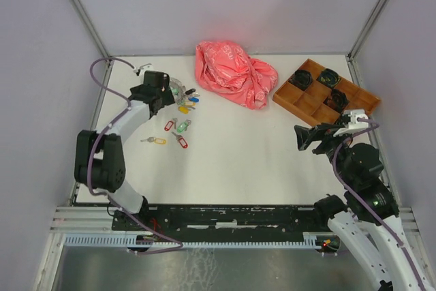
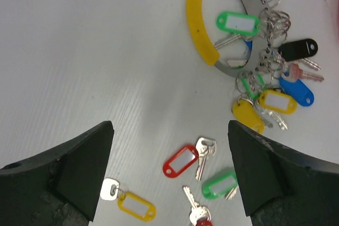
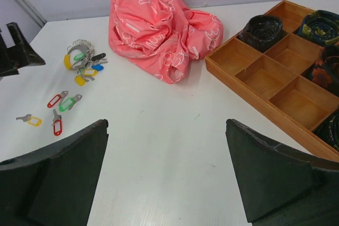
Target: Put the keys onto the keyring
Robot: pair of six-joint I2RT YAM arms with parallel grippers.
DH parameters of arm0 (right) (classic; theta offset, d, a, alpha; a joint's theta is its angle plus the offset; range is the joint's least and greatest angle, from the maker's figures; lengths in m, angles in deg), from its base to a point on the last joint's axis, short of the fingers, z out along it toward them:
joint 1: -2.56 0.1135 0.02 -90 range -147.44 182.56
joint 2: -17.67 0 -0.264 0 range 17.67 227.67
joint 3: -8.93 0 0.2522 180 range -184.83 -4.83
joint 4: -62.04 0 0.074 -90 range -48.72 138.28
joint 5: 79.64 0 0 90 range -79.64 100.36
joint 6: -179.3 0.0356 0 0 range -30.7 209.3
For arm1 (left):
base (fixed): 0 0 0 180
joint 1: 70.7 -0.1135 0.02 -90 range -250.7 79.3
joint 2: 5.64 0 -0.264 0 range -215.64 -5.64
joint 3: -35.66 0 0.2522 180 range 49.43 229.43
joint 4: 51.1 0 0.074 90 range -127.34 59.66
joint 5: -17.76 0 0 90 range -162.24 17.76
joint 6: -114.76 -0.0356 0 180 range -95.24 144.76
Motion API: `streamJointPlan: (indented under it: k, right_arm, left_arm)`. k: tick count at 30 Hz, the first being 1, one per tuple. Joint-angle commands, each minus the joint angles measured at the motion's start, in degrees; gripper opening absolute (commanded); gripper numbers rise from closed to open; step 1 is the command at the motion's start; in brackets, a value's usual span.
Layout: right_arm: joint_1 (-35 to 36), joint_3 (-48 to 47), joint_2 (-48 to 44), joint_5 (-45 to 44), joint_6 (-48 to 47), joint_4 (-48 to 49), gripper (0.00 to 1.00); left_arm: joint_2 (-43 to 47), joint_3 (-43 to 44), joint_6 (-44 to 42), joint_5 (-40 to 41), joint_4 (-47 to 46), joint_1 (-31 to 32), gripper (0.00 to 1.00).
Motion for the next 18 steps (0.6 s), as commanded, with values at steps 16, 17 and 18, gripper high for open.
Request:
streamJointPlan:
  k: [16, 17, 18]
  right_arm:
    - [1.51, 0.8, 2.41, -0.31, -1.38, 3.86, 1.0]
    - [1.47, 0.77, 2.6, -0.11, -1.45, 3.97, 1.0]
    - [1.51, 0.75, 2.67, 0.04, -1.47, 3.98, 1.0]
  left_arm:
    - [-36.37, 33.8, 4.16, 3.53, 7.47, -2.72, 0.64]
    - [-37.17, 34.52, 4.09, 3.05, 8.06, -2.66, 0.61]
    - [-37.78, 34.88, 4.05, 2.65, 8.47, -2.66, 0.59]
